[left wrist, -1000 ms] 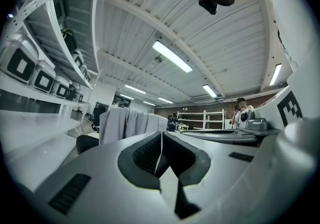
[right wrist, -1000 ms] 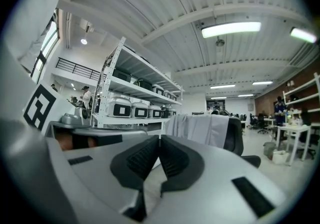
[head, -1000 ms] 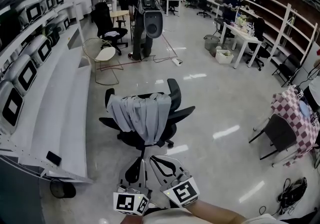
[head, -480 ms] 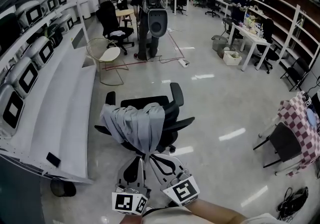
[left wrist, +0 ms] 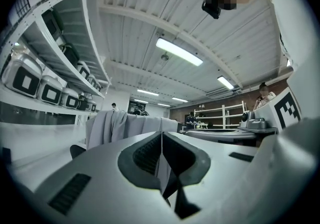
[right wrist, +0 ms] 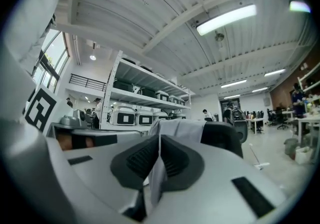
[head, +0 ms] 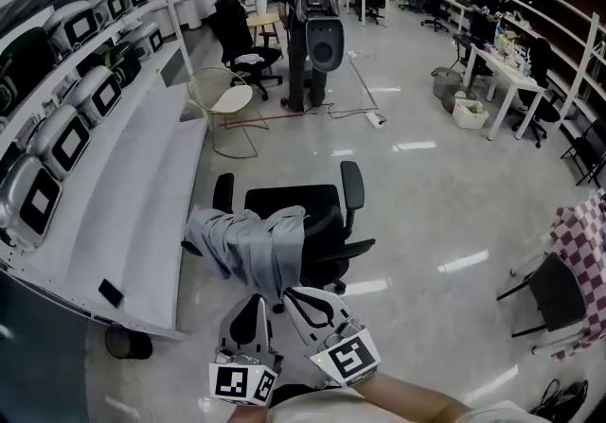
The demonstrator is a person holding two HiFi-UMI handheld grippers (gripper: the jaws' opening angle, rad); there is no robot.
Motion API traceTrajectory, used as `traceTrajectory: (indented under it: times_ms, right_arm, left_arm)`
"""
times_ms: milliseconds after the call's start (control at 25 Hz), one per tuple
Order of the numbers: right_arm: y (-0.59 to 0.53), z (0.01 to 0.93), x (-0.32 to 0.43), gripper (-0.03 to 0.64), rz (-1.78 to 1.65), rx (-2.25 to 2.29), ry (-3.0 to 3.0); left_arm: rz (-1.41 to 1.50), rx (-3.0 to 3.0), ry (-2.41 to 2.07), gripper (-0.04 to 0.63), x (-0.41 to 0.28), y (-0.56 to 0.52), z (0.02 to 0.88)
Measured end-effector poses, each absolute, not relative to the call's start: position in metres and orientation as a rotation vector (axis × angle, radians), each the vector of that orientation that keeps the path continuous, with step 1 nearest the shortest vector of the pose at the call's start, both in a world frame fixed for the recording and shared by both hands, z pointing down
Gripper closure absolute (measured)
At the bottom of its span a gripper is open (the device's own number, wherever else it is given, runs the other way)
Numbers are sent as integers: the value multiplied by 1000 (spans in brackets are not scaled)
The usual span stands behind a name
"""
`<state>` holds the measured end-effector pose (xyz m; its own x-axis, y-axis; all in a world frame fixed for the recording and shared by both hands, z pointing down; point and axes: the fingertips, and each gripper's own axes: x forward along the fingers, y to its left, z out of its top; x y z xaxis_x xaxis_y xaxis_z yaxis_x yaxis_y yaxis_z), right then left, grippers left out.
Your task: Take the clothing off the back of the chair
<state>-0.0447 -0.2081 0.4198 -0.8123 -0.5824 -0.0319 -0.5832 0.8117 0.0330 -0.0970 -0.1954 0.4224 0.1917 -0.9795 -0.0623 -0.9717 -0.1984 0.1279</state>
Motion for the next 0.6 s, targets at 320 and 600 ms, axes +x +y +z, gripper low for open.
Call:
traceTrajectory:
  times_ms: [320, 600]
  right_arm:
    - [-224, 429, -40, 598, 19, -918, 3000]
    - [-243, 430, -53, 598, 6, -993, 2965]
  left_arm:
    - [-149, 2328, -2018, 583, -101, -208, 424]
    - [-134, 2344, -1992, 583, -122, -222, 426]
